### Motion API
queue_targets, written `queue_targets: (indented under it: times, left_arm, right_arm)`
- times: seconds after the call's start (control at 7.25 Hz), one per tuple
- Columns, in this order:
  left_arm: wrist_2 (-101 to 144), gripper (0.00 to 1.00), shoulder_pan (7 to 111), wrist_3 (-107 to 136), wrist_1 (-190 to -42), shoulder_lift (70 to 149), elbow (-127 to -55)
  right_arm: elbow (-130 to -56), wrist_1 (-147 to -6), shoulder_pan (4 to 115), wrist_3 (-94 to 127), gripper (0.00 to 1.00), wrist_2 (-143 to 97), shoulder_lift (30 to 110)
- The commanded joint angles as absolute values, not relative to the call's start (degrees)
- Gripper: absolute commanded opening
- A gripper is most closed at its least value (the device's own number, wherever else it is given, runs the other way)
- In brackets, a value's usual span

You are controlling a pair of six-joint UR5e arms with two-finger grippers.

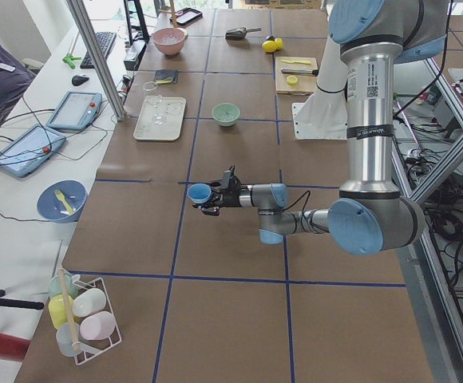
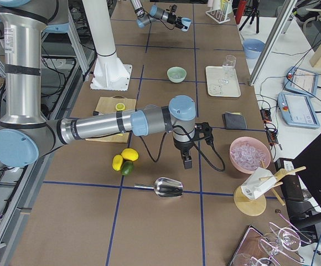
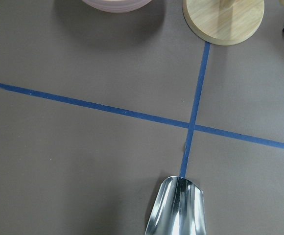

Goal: Pour ice into bowl

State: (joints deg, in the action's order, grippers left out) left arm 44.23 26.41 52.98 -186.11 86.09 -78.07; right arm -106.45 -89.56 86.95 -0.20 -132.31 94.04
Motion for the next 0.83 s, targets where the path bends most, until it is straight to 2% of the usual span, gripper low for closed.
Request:
queue_targets:
  times: [0.0,0.14,0.41,0.69]
  left_arm:
    - [41.66,0.17,23.30,53.61,-185.98,87.10,-75.16]
    - [41.66,0.25,22.42,53.53,-185.80,87.10,-74.54]
    - [41.57,0.29,21.80,53.61,-185.89,87.10,-73.22]
    - [40.35,0.40,20.75,53.53,-185.89,87.10,-73.21]
  right_arm:
    - [-106.35,-89.56,86.92,-0.35,1.00,-132.19,94.04]
    - [-106.35,-89.56,86.92,-0.35,1.00,-132.19,93.96]
    - [-106.35,-89.56,87.01,-0.35,1.00,-132.19,93.96]
    - [-106.35,-89.56,86.92,-0.35,1.00,-132.19,93.96]
